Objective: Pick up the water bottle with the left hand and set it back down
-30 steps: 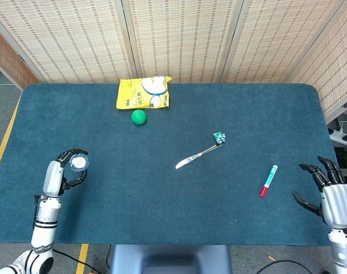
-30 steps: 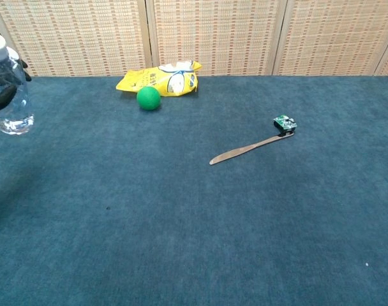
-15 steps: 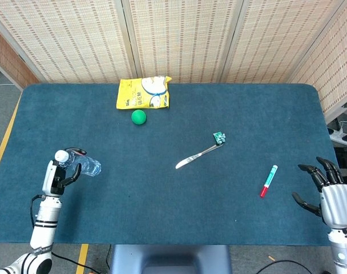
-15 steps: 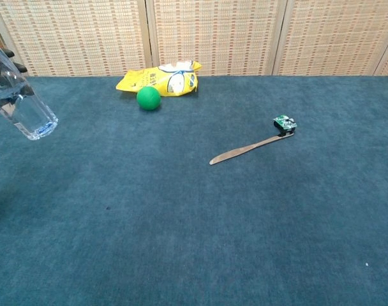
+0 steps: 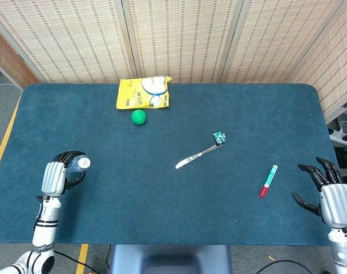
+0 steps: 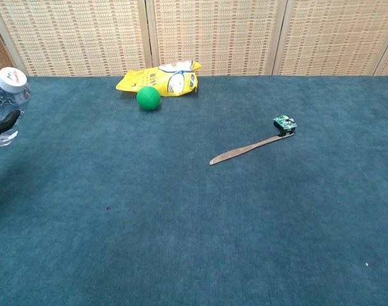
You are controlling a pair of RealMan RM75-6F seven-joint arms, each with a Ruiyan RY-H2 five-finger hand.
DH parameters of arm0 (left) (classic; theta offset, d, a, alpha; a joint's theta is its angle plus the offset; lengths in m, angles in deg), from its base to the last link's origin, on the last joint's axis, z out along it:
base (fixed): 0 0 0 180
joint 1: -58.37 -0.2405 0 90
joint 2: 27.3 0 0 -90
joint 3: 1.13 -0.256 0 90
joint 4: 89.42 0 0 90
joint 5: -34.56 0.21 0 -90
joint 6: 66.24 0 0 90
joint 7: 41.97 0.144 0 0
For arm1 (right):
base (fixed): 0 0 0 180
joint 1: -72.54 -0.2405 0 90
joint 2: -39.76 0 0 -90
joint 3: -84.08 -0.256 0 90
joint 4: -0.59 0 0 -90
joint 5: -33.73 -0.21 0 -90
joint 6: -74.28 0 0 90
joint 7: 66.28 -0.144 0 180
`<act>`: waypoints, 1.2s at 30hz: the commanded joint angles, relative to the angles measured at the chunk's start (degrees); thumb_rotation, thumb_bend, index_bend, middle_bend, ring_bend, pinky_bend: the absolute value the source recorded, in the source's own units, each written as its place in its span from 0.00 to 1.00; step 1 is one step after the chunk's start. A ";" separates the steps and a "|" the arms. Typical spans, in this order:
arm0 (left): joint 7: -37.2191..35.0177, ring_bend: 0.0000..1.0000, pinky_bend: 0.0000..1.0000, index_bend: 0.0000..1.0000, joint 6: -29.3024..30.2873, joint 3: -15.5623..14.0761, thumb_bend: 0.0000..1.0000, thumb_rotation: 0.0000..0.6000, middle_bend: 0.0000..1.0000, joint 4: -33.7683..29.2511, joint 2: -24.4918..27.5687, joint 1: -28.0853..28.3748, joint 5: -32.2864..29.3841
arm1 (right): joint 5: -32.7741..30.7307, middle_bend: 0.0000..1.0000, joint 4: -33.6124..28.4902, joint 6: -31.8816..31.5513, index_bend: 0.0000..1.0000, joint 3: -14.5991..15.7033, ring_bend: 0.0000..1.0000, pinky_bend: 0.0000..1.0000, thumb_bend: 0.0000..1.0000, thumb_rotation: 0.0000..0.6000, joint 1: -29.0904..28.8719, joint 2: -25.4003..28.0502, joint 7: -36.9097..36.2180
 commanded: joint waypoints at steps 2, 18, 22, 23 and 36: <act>-37.30 0.51 0.59 0.60 -2.58 -1.81 0.66 1.00 0.64 -9.62 4.35 -0.11 2.34 | -0.03 0.31 -0.16 0.09 0.25 -0.04 0.09 0.13 0.10 1.00 -0.05 0.08 -0.14; -23.32 0.51 0.60 0.61 1.39 5.16 0.65 1.00 0.64 -13.12 4.14 -1.30 -4.99 | -0.23 0.31 -0.38 0.64 0.25 0.09 0.09 0.13 0.10 1.00 -0.12 0.25 0.34; -23.28 0.51 0.60 0.61 8.37 9.30 0.65 1.00 0.64 -15.75 5.17 -2.48 -4.10 | -0.21 0.31 -0.40 0.82 0.25 0.11 0.09 0.13 0.10 1.00 -0.22 0.27 0.10; -23.78 0.51 0.60 0.61 9.25 10.00 0.65 1.00 0.64 -16.43 5.46 -2.70 -4.05 | -0.23 0.31 -0.38 0.87 0.25 0.14 0.09 0.13 0.10 1.00 -0.22 0.26 0.25; -22.34 0.52 0.60 0.61 -9.48 0.42 0.66 1.00 0.64 -18.30 8.10 -1.50 -5.50 | -0.31 0.31 -0.56 1.36 0.25 0.31 0.09 0.13 0.10 1.00 -0.33 0.29 0.82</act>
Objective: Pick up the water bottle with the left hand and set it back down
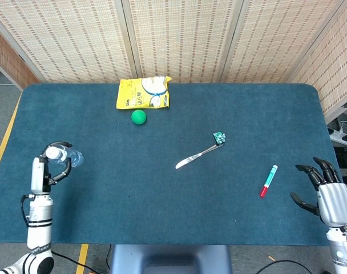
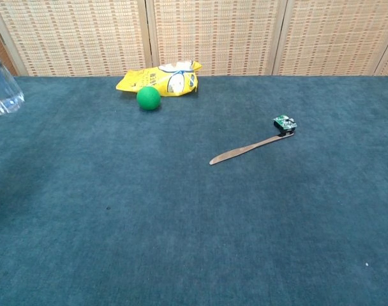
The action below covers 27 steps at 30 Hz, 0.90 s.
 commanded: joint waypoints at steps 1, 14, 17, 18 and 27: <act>2.06 0.52 0.60 0.61 -11.44 -5.39 0.66 1.00 0.64 -1.16 1.36 1.23 -1.39 | 0.01 0.31 -0.02 -0.03 0.25 0.04 0.09 0.13 0.10 1.00 0.05 0.05 0.19; 1.80 0.52 0.60 0.61 9.03 2.15 0.65 1.00 0.65 -1.58 -2.67 -2.60 3.39 | 0.03 0.31 -0.07 -0.33 0.25 -0.02 0.09 0.13 0.10 1.00 0.17 0.20 -0.35; 3.19 0.52 0.60 0.61 12.12 3.40 0.65 1.00 0.65 -1.71 -2.83 -3.18 3.90 | 0.20 0.31 -0.05 -0.23 0.25 0.09 0.09 0.13 0.10 1.00 0.11 0.26 -0.62; 3.23 0.52 0.60 0.61 12.10 3.40 0.65 1.00 0.65 -1.80 -2.78 -3.24 3.86 | 0.15 0.31 -0.02 -0.21 0.25 0.08 0.09 0.13 0.10 1.00 0.12 0.25 -0.51; 4.30 0.52 0.60 0.62 1.53 -1.20 0.65 1.00 0.64 1.12 -4.21 -1.27 1.90 | 0.21 0.31 -0.06 0.11 0.25 0.23 0.09 0.13 0.10 1.00 0.02 0.23 -0.11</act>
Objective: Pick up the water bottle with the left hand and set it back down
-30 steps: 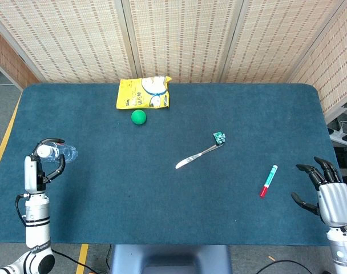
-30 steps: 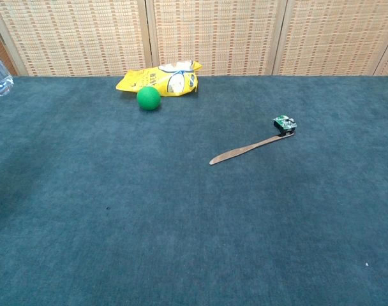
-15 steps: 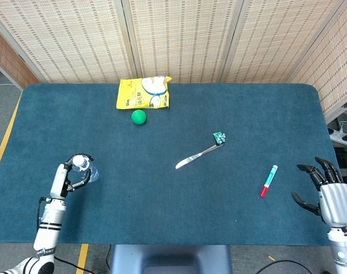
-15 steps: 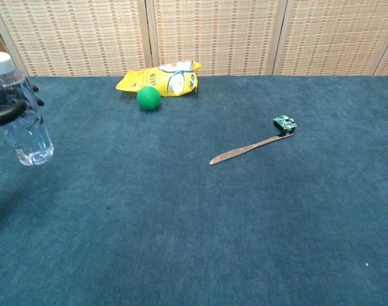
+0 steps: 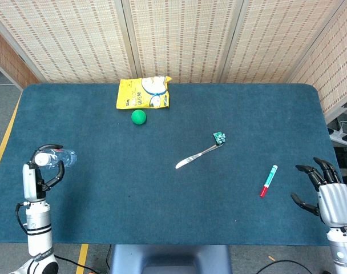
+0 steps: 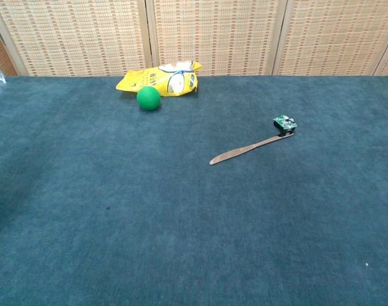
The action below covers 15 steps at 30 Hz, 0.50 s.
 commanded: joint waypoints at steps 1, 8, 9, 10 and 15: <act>1.11 0.52 0.60 0.62 -8.34 -3.18 0.65 1.00 0.64 3.93 -2.52 1.99 -1.55 | 0.08 0.31 -0.07 0.14 0.25 0.07 0.09 0.13 0.10 1.00 -0.06 0.09 0.01; 0.28 0.52 0.60 0.61 -11.61 -3.04 0.65 1.00 0.64 14.22 -10.05 3.91 -3.45 | -0.22 0.31 -0.20 0.14 0.25 -0.13 0.09 0.13 0.10 1.00 -0.07 0.29 -0.29; 0.30 0.52 0.60 0.61 -12.04 -2.94 0.65 1.00 0.63 15.13 -10.60 4.11 -3.71 | -0.29 0.31 -0.15 0.07 0.25 -0.18 0.09 0.13 0.10 1.00 -0.04 0.26 -0.28; 0.63 0.51 0.60 0.60 -12.50 -2.90 0.65 1.00 0.62 16.27 -11.20 4.30 -3.97 | -0.38 0.31 -0.10 0.05 0.25 -0.22 0.09 0.13 0.10 1.00 -0.01 0.24 -0.16; 1.01 0.43 0.53 0.46 -14.37 -3.17 0.65 1.00 0.52 18.82 -11.99 4.72 -4.39 | -0.35 0.31 -0.12 0.18 0.25 -0.19 0.09 0.13 0.10 1.00 -0.08 0.32 -0.43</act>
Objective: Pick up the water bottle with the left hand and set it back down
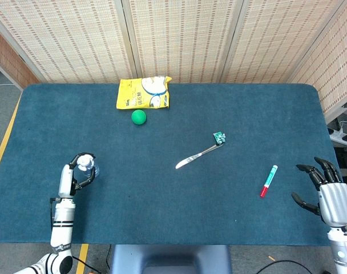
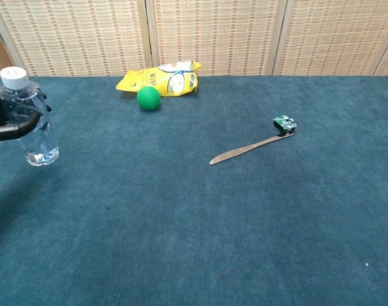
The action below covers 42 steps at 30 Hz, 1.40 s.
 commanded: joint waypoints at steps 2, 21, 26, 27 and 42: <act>-0.69 0.39 0.49 0.39 -2.23 -0.37 0.63 1.00 0.46 0.63 0.00 0.40 -0.60 | -0.09 0.31 0.02 0.13 0.25 0.03 0.09 0.13 0.10 1.00 -0.01 -0.03 0.34; -3.68 0.00 0.12 0.00 -5.28 -2.35 0.41 1.00 0.00 -2.34 4.70 0.78 2.13 | -0.19 0.31 -0.22 0.63 0.25 0.15 0.09 0.13 0.10 1.00 -0.17 0.11 0.59; -3.77 0.00 0.12 0.00 -5.10 -2.12 0.41 1.00 0.00 -4.08 6.98 0.69 2.45 | -0.26 0.31 -0.25 0.67 0.26 0.13 0.09 0.13 0.10 1.00 -0.17 0.14 0.55; -3.45 0.00 0.12 0.00 -4.82 -2.12 0.41 1.00 0.00 -4.47 7.70 0.64 2.72 | -0.22 0.31 -0.25 0.66 0.26 0.15 0.09 0.13 0.10 1.00 -0.17 0.14 0.58; 23.39 0.00 0.10 0.00 0.41 -5.68 0.41 1.00 0.00 -6.21 21.43 -1.80 7.55 | -0.34 0.31 -0.54 1.59 0.26 0.32 0.09 0.13 0.10 1.00 -0.56 -0.04 1.36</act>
